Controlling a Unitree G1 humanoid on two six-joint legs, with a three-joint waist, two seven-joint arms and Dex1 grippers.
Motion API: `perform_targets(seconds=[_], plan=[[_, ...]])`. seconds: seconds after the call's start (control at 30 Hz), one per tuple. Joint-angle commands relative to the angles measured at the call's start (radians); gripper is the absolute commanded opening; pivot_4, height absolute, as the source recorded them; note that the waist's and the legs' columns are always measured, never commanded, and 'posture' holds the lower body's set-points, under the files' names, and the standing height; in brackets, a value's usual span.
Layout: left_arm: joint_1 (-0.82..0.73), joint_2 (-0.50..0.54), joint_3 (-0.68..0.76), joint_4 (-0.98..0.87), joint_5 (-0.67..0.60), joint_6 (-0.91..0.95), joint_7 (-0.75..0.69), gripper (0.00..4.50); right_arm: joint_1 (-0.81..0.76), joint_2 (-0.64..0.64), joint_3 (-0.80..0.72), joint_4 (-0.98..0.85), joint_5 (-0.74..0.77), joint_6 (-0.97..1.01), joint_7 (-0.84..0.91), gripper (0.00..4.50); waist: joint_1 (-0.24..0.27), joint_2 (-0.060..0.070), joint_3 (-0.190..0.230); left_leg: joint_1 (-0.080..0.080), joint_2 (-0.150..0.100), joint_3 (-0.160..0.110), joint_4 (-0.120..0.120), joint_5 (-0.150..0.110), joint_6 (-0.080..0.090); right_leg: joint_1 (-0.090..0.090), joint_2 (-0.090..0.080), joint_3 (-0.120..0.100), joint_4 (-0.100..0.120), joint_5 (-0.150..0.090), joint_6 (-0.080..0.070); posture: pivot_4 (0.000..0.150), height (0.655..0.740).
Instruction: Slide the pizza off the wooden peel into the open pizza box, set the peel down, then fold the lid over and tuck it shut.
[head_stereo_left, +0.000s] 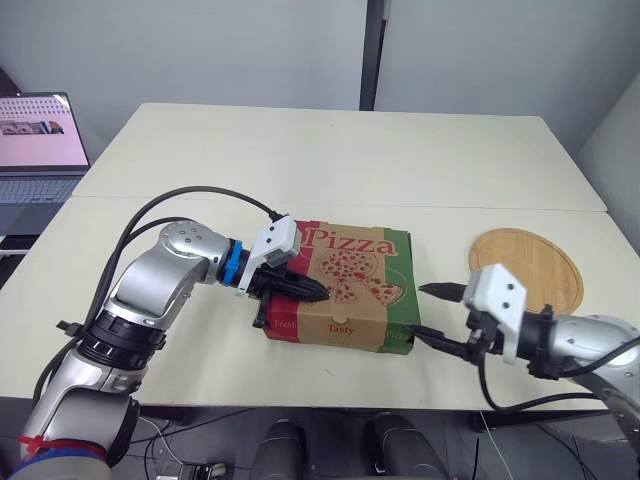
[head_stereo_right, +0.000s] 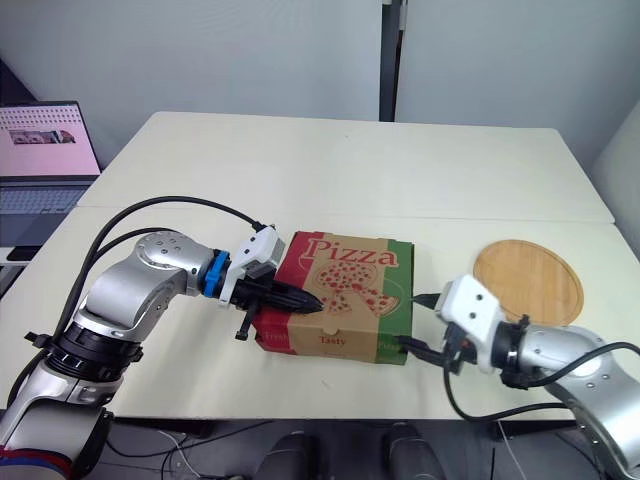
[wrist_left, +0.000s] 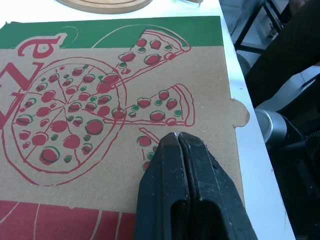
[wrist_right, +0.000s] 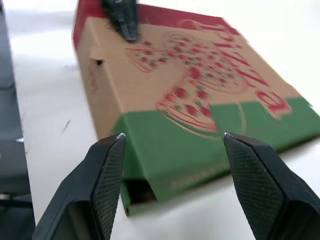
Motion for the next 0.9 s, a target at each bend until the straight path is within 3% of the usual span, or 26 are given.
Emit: perform_targets(seconds=[0.03, 0.17, 0.27, 0.4, 0.57, 0.67, 0.73, 0.83, 0.9], plan=[[-0.007, 0.007, 0.016, -0.026, 0.004, -0.011, 0.003, 0.0, 0.025, -0.03, -0.056, 0.044, -0.018, -0.018, 0.009, 3.32, 0.0, 0.0, 0.0, 0.0, 0.0, 0.0, 0.0, 0.0, 0.0, 0.0, 0.0, 0.0, 0.0, 0.0, 0.0, 0.15, 0.7306], [-0.011, 0.008, 0.016, -0.026, 0.007, -0.013, 0.004, 0.0, 0.044, -0.05, 0.03, 0.084, -0.131, -0.095, 0.007, 3.32, 0.0, 0.0, 0.0, 0.0, 0.0, 0.0, 0.0, 0.0, 0.0, 0.0, 0.0, 0.0, 0.0, 0.0, 0.0, 0.15, 0.7306], [-0.019, 0.007, 0.022, -0.025, 0.004, -0.008, 0.007, 0.0, 0.059, -0.044, 0.079, 0.083, -0.169, -0.132, 0.011, 2.75, 0.0, 0.0, 0.0, 0.0, 0.0, 0.0, 0.0, 0.0, 0.0, 0.0, 0.0, 0.0, 0.0, 0.0, 0.0, 0.15, 0.7306], [-0.024, 0.008, 0.027, -0.025, 0.002, -0.007, 0.009, 0.0, 0.055, -0.028, 0.054, 0.072, -0.139, -0.115, 0.008, 1.44, 0.0, 0.0, 0.0, 0.0, 0.0, 0.0, 0.0, 0.0, 0.0, 0.0, 0.0, 0.0, 0.0, 0.0, 0.0, 0.15, 0.7306], [-0.025, 0.006, 0.029, -0.025, -0.002, -0.005, 0.01, 0.0, 0.041, -0.04, -0.072, 0.032, 0.016, -0.048, 0.056, 1.44, 0.0, 0.0, 0.0, 0.0, 0.0, 0.0, 0.0, 0.0, 0.0, 0.0, 0.0, 0.0, 0.0, 0.0, 0.0, 0.15, 0.7306], [-0.028, 0.002, 0.026, -0.023, -0.002, -0.005, 0.009, 0.0, 0.007, -0.044, -0.086, -0.002, 0.079, -0.013, 0.052, 2.05, -0.001, 0.0, 0.0, 0.0, 0.0, 0.0, 0.0, 0.0, 0.0, 0.0, 0.0, 0.0, 0.001, 0.0, 0.0, 0.15, 0.7306], [-0.03, 0.002, 0.024, -0.022, -0.002, -0.005, 0.006, 0.0, -0.015, -0.044, -0.062, -0.032, 0.096, 0.002, 0.035, 2.71, 0.0, 0.0, 0.0, 0.0, 0.0, 0.0, 0.0, 0.0, 0.0, 0.0, 0.0, 0.0, 0.001, 0.0, 0.0, 0.15, 0.7306], [-0.035, -0.001, 0.02, -0.019, 0.0, -0.007, 0.003, 0.0, -0.047, -0.052, 0.058, -0.082, 0.025, -0.021, 0.017, 3.59, -0.001, 0.0, 0.0, 0.0, 0.0, 0.0, 0.0, 0.0, 0.0, 0.0, 0.0, 0.0, 0.001, 0.0, 0.0, 0.15, 0.7306], [-0.04, -0.004, 0.018, -0.017, 0.0, -0.006, 0.002, 0.0, -0.072, -0.044, 0.15, -0.094, -0.04, -0.045, -0.003, 3.59, 0.0, 0.0, 0.0, 0.0, 0.0, -0.001, 0.0, 0.0, 0.0, 0.0, 0.0, 0.0, 0.001, 0.0, 0.0, 0.15, 0.7306]])
